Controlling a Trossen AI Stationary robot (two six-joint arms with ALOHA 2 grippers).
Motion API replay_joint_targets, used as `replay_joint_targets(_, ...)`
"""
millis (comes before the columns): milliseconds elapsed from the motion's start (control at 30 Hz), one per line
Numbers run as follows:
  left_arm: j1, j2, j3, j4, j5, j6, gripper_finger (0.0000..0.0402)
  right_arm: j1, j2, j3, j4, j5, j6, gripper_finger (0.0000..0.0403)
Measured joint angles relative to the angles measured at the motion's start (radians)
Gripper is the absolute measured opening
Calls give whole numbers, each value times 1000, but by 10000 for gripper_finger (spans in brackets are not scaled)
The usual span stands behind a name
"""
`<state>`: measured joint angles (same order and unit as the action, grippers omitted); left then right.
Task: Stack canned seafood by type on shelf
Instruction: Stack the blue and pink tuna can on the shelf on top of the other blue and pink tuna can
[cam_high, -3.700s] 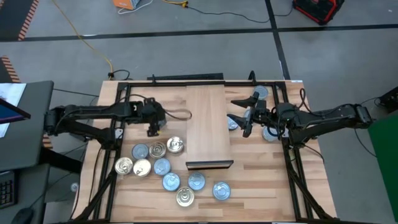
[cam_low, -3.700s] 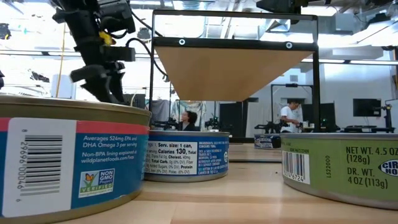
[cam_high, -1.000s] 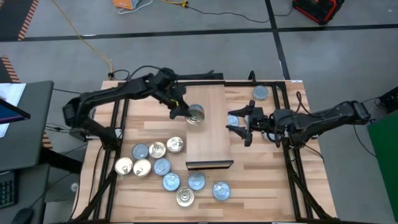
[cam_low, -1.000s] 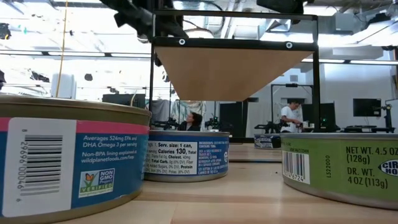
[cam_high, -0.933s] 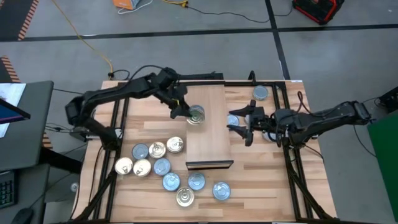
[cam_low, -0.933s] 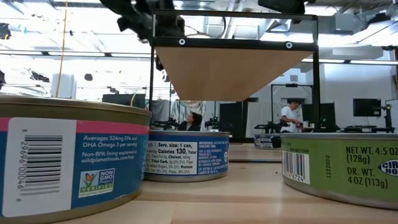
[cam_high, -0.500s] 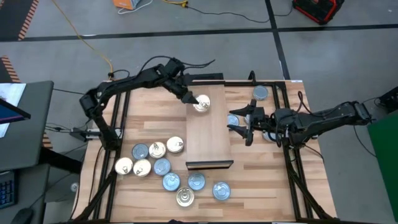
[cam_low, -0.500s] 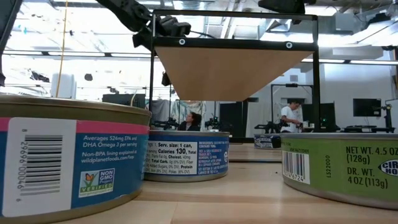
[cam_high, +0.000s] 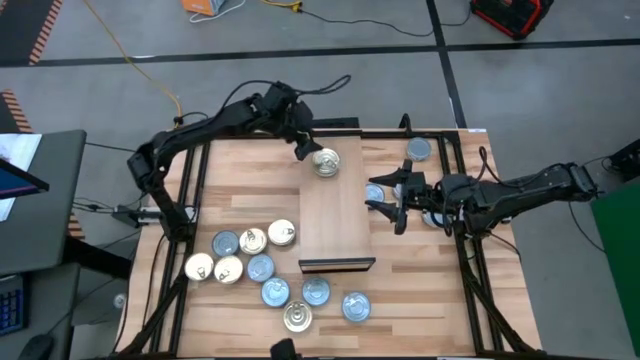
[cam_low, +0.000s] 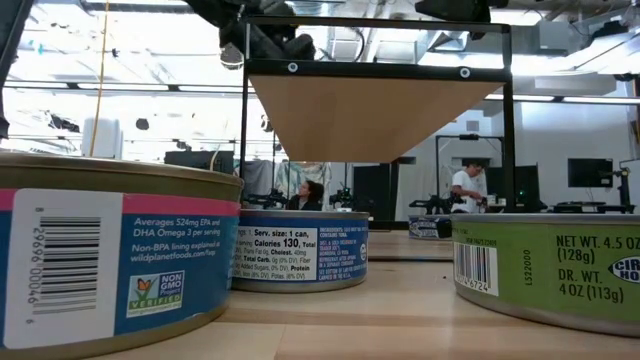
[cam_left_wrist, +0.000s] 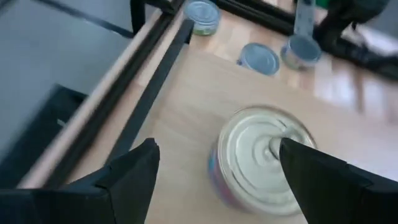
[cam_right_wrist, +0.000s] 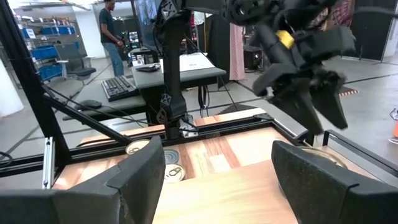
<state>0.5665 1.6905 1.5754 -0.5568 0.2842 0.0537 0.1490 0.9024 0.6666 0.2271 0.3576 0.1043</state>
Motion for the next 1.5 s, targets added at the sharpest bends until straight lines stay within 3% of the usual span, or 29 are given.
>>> replay_joint_targets(167, -104, -77, -2, -131, -88, 186, 308, 0, 0, 0, -20, 0, 0, 317)
replay_joint_targets(300, -209, -174, -51, -217, -197, 228, 299, 0, 0, 0, -30, 0, 1, 317)
replay_joint_targets(467, -270, -333, -181, -293, -264, 100, 295, 0, 0, 0, -32, 0, 27, 317)
replay_joint_targets(633, -271, -496, -414, -317, -271, -95, 294, 9, 0, 0, -22, -1, 38, 317)
replay_joint_targets(767, -247, -582, -594, -327, -253, -164, 294, 8, 0, 0, 1, -1, 45, 317)
replay_joint_targets(1033, -272, -590, -775, -384, -184, -98, 289, -3, 0, 0, 42, -1, -4, 317)
replay_joint_targets(1500, -361, -477, -794, -362, -239, -191, 199, -34, 1, 1, 45, -1, -35, 317)
